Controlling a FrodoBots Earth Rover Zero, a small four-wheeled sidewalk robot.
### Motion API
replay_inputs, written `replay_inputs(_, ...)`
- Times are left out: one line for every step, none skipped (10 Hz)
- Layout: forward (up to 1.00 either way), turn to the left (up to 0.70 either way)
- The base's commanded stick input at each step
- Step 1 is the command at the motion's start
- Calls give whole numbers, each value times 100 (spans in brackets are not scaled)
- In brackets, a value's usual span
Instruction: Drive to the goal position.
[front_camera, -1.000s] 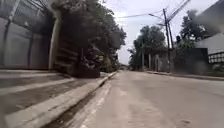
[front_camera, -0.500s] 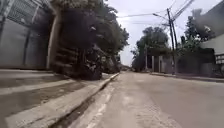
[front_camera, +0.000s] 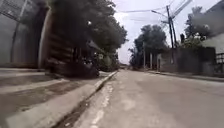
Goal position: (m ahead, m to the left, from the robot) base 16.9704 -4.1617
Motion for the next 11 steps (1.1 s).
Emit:
replay_inputs(70,0)
replay_inputs(70,0)
replay_inputs(70,0)
replay_inputs(70,0)
replay_inputs(70,-2)
replay_inputs(70,-16)
replay_inputs(70,-31)
replay_inputs(70,-35)
replay_inputs(70,-35)
replay_inputs(70,-35)
replay_inputs(70,-35)
